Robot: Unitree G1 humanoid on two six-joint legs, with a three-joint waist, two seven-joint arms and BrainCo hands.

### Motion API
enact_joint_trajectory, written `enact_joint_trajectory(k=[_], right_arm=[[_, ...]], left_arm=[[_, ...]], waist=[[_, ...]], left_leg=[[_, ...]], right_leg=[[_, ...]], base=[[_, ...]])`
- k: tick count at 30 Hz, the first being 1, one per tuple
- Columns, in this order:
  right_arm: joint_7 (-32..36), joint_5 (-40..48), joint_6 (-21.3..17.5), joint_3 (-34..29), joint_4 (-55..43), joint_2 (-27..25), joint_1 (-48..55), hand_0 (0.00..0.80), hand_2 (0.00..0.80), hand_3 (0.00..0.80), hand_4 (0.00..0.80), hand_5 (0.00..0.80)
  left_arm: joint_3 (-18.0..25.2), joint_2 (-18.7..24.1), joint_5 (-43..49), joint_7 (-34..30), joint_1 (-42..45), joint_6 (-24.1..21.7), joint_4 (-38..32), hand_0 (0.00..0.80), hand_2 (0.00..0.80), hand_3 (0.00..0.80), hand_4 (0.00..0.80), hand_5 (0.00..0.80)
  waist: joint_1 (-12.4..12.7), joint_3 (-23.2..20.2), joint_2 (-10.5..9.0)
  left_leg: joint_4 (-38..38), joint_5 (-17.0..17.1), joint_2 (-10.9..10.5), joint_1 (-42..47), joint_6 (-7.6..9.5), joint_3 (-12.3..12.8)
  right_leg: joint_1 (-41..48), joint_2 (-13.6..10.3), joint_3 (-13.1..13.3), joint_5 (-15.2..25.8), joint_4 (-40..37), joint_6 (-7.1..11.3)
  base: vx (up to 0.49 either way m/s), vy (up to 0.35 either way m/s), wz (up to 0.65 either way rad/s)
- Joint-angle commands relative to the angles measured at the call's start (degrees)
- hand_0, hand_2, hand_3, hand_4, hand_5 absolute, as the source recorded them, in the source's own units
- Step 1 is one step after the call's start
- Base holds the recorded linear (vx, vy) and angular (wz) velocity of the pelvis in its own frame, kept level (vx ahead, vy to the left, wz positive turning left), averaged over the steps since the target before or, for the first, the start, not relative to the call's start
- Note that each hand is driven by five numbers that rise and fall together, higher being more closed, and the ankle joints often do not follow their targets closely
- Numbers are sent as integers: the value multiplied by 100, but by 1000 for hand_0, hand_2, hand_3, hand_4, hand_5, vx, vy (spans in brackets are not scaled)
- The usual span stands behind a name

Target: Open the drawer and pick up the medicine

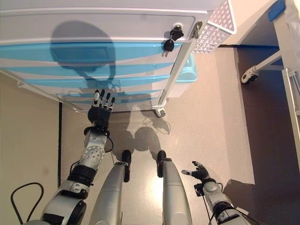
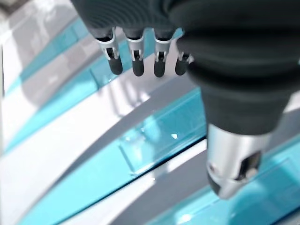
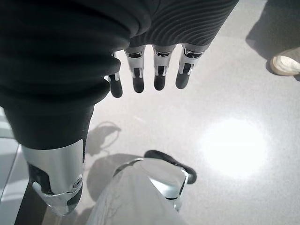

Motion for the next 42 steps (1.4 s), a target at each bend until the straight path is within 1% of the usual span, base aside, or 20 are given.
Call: enact_joint_trajectory(k=[1,3,4,6,7,8,9,10,15,16,17,19,20,21,22,23,24,25,32,42], right_arm=[[46,-66,-36,322,-28,-346,256,0,0,0,0,0],[77,-96,-35,407,-11,-357,208,0,0,0,0,0],[86,-112,-35,440,-18,-370,199,0,0,0,0,0],[143,-153,-42,553,-80,-411,170,0,0,0,0,0],[143,-152,-44,550,-84,-412,162,0,0,0,0,0],[151,-173,-41,583,-79,-426,159,0,0,0,0,0],[178,-165,-39,618,-31,-429,120,0,0,0,0,0],[178,-165,-38,623,-25,-427,120,0,0,0,0,0],[280,-201,-34,690,81,-427,143,0,0,0,0,0],[280,-201,-37,686,79,-427,138,0,0,0,0,0],[305,-223,-27,702,110,-417,153,0,0,0,0,0],[358,-247,-25,700,139,-418,202,0,0,0,0,0],[358,-246,-27,697,135,-419,198,0,0,0,0,0],[363,-284,-28,697,179,-408,226,0,0,0,0,0],[362,-284,-30,694,176,-409,223,0,0,0,0,0],[387,-328,-20,696,213,-408,240,0,0,0,0,0],[395,-343,-20,688,230,-410,255,0,0,0,0,0],[394,-343,-23,685,226,-411,254,0,0,0,0,0],[411,-457,-13,700,414,-413,291,0,0,0,0,0],[431,-521,2,734,496,-452,345,0,0,0,0,0]], left_arm=[[40,-78,-103,-228,-506,-428,-405,0,0,0,0,0],[63,11,-79,-174,-738,-485,-366,0,0,0,0,0],[99,69,-106,-187,-782,-471,-283,0,0,0,0,0],[146,174,-171,-220,-1016,-503,-138,0,0,0,0,0],[149,179,-176,-229,-1030,-503,-131,0,0,0,0,0],[143,228,-158,-218,-1096,-512,-75,0,0,0,0,0],[189,329,-147,-196,-1249,-531,41,0,0,0,0,0],[190,331,-150,-198,-1249,-530,51,0,0,0,0,0],[265,498,-135,-300,-1439,-584,-70,0,0,0,0,0],[264,498,-134,-300,-1442,-585,-76,0,0,0,0,0],[276,518,-159,-319,-1457,-583,-108,0,0,0,0,0],[312,626,-195,-351,-1516,-617,-117,0,0,0,0,0],[312,626,-195,-353,-1520,-617,-120,0,0,0,0,0],[311,662,-209,-366,-1537,-682,-324,0,0,0,0,0],[311,663,-209,-367,-1538,-684,-331,0,0,0,0,0],[329,742,-225,-403,-1533,-689,-451,0,0,0,0,0],[333,761,-232,-421,-1524,-711,-510,0,0,0,0,0],[332,761,-231,-423,-1525,-713,-516,0,0,0,0,0],[164,841,-289,-519,-1699,-837,-1173,0,0,0,0,0],[-13,1023,-250,-580,-1966,-829,-1292,0,0,0,0,0]], waist=[[-68,-475,238],[-111,-509,219],[-122,-546,229],[-181,-582,204],[-191,-559,187],[-197,-592,194],[-244,-588,168],[-235,-612,185],[-268,-653,212],[-279,-629,197],[-268,-658,221],[-270,-696,240],[-280,-670,223],[-253,-721,257],[-264,-696,241],[-233,-755,274],[-227,-769,281],[-237,-743,266],[-146,-767,345],[-115,-711,360]], left_leg=[[-20,-278,-220,-43,391,67],[3,-273,-195,-95,367,68],[51,-459,-169,-43,331,28],[72,-471,-106,-75,304,55],[48,-297,-110,-153,330,102],[95,-474,-79,-105,297,70],[109,-307,-46,-217,311,141],[135,-481,-39,-147,284,94],[171,-475,1,-242,260,43],[152,-303,-4,-318,286,88],[170,-471,0,-243,253,29],[138,-455,-14,-245,239,-6],[119,-285,-20,-318,264,40],[106,-439,-23,-248,233,-35],[86,-267,-29,-321,258,10],[73,-426,-22,-233,228,-62],[58,-422,-25,-222,226,-75],[38,-250,-31,-293,250,-30],[-406,-68,-88,-4,200,-126],[-703,28,-121,409,171,-151]], right_leg=[[-184,43,-19,727,-587,137],[-231,56,-24,744,-587,134],[-198,94,2,572,-513,168],[-245,139,39,606,-527,177],[-297,112,21,778,-597,146],[-265,157,51,614,-528,176],[-337,150,32,796,-613,151],[-293,180,52,626,-543,182],[-338,199,17,630,-545,181],[-387,170,-7,797,-610,148],[-335,198,6,628,-552,177],[-333,191,-31,624,-562,177],[-380,161,-56,789,-625,144],[-331,188,-51,622,-568,177],[-377,158,-78,787,-633,143],[-308,178,-78,619,-585,178],[-295,173,-84,622,-590,182],[-341,144,-110,787,-654,148],[-60,77,-220,866,-898,157],[367,78,-205,968,-1200,176]], base=[[1,-41,-7],[50,-36,-5],[104,-27,-7],[6,-30,-10],[3,-20,-15],[-92,-36,-12],[104,-39,-11],[12,-55,-8],[8,-36,-8],[0,0,0],[12,-33,1],[16,-38,4],[11,-31,5],[-93,-19,6],[120,-37,8],[22,-19,6],[21,-18,5],[-90,-7,3],[-10,-24,9],[3,-8,7]])
